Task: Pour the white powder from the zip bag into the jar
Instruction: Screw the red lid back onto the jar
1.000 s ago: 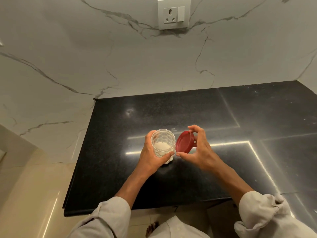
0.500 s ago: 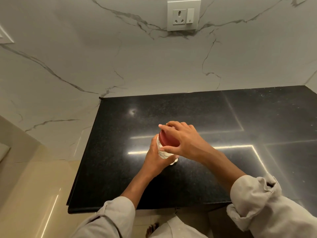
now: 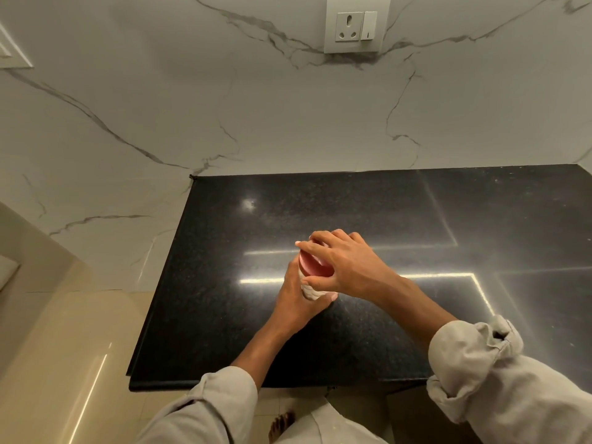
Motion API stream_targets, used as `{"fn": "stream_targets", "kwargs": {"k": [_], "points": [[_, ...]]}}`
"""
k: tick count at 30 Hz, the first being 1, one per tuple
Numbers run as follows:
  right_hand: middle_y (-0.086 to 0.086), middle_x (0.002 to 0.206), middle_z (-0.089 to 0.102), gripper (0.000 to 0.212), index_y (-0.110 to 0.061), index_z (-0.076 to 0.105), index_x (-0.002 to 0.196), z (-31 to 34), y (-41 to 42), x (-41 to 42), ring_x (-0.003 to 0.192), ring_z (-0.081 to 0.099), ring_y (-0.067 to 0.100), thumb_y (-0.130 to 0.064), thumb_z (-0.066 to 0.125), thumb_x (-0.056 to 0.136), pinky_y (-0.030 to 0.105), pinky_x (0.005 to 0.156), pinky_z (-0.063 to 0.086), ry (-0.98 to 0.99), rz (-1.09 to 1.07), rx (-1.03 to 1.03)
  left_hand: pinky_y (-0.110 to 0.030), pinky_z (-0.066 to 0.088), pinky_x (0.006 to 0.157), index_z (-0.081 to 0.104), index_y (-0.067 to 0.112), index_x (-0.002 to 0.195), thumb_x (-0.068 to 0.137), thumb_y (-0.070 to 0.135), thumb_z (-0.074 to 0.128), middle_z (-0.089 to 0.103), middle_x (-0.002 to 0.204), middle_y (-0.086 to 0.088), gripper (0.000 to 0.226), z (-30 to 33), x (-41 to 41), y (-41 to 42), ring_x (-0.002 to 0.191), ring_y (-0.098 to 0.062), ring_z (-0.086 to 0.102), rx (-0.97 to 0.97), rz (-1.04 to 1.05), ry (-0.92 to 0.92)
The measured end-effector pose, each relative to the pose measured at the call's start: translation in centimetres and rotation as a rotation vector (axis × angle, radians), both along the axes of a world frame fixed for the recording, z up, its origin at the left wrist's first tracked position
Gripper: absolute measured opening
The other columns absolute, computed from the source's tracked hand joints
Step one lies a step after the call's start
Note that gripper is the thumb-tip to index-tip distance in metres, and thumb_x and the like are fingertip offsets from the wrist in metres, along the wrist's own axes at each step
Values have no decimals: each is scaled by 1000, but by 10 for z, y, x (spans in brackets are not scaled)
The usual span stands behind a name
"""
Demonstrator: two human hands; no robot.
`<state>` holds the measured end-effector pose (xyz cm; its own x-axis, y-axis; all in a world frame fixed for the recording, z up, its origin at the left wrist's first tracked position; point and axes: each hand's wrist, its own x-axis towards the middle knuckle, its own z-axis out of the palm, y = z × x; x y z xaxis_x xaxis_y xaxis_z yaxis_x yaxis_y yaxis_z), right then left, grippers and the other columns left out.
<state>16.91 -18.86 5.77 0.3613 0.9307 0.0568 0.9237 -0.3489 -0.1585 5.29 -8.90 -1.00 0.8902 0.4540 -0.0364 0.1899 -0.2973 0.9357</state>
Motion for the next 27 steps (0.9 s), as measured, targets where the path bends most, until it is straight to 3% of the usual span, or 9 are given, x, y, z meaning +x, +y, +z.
{"fn": "stream_targets", "kwargs": {"k": [4,7,12,19,23,27], "points": [[-3,144,38,64,-39,30,146,-10,2,-9,123,39,20,-60,43,87,37,95,39,-22,-16,28,-31,54,95,24,32,142,65,49,82,45,138,10,98,-4,-1,1,121,-6,52,25,7,-13],[0,140,40,60,-37,34,144,-15,5,-11,118,40,21,-55,42,87,37,93,42,3,-31,50,-36,55,94,25,32,142,67,47,82,46,137,9,95,-3,1,0,121,-8,53,39,5,-28],[5,140,41,59,-32,38,143,-17,7,-10,119,40,23,-50,43,87,38,99,43,59,-2,55,-36,55,93,25,30,141,69,47,79,47,135,8,92,-3,2,-1,120,-9,54,57,-3,-30],[6,138,45,58,-31,43,142,-12,8,-9,118,42,23,-47,50,86,35,97,42,26,16,16,-9,50,76,28,29,139,71,45,79,48,124,17,87,0,3,-1,105,7,55,91,-13,-12],[5,134,48,58,-37,45,138,-14,10,-15,116,46,24,-49,48,82,35,90,42,-35,-23,-22,-18,56,73,31,34,131,70,47,79,54,117,15,79,3,4,0,97,4,60,93,-2,6],[4,137,44,61,-40,33,143,-10,6,-16,116,44,24,-55,41,85,37,89,42,-75,-24,-57,-26,59,77,30,34,132,67,50,79,55,117,15,83,4,2,1,99,-3,62,91,-1,20]]}}
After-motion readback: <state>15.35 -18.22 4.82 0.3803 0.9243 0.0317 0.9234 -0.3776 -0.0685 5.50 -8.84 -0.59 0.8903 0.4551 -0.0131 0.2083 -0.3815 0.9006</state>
